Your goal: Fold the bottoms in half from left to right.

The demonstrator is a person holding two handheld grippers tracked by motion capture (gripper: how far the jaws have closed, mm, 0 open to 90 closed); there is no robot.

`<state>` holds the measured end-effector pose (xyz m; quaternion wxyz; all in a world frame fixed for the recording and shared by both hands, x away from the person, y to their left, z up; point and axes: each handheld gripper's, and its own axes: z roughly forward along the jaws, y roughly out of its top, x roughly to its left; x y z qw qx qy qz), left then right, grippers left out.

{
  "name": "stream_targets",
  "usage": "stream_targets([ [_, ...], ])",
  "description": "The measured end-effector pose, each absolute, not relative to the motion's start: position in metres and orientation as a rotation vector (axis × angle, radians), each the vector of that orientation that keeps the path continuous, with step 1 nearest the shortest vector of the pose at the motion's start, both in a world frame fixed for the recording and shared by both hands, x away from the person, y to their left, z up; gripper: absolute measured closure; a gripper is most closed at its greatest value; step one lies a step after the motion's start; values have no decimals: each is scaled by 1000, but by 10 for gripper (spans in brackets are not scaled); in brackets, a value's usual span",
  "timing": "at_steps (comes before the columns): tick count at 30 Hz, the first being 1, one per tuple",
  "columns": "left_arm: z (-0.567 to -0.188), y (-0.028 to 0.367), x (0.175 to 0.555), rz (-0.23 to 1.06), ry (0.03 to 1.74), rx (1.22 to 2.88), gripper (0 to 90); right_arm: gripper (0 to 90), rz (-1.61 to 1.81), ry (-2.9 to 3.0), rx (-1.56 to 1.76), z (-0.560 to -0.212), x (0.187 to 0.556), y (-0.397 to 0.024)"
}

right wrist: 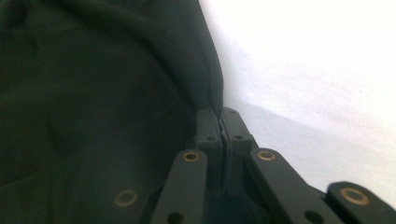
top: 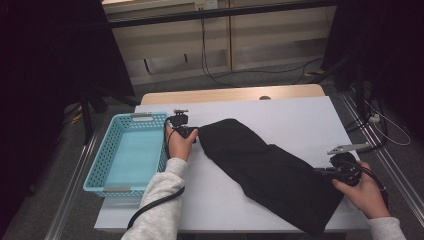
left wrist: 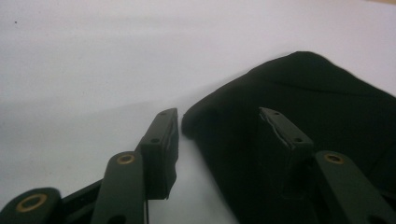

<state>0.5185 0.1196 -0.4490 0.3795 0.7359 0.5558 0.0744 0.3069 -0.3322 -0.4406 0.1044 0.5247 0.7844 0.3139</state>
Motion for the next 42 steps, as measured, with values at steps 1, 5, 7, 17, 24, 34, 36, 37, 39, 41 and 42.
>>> stream_targets([
  [1, -451, 119, 519, 180, 1431, 1880, 533, 881, 923, 2315, 1546, -441, 307, -332],
  [5, -454, 116, 521, 189, 1422, 1897, 635, 881, 926, 2315, 1554, -442, 307, -332],
  [7, -453, 115, 521, 169, 1431, 1906, 744, 881, 924, 2317, 1548, -443, 308, -332],
  [17, -443, 127, 519, 170, 1467, 1853, 854, 881, 955, 2290, 1572, -438, 306, -340],
  [24, -447, 129, 515, 162, 1496, 1849, 849, 879, 940, 2265, 1595, -439, 306, -345],
  [34, -445, 131, 515, 246, 1440, 1860, 595, 825, 935, 2229, 1576, -438, 307, -345],
  [36, -444, 129, 514, 258, 1424, 1854, 480, 809, 934, 2196, 1568, -435, 306, -346],
  [37, -444, 127, 513, 253, 1415, 1862, 473, 809, 933, 2182, 1563, -434, 306, -347],
  [39, -444, 125, 512, 255, 1396, 1889, 420, 809, 922, 2167, 1558, -432, 306, -348],
  [41, -444, 123, 509, 255, 1383, 1888, 369, 808, 929, 2175, 1565, -433, 306, -349],
  [42, -444, 123, 508, 252, 1381, 1889, 353, 806, 922, 2178, 1578, -434, 306, -349],
])
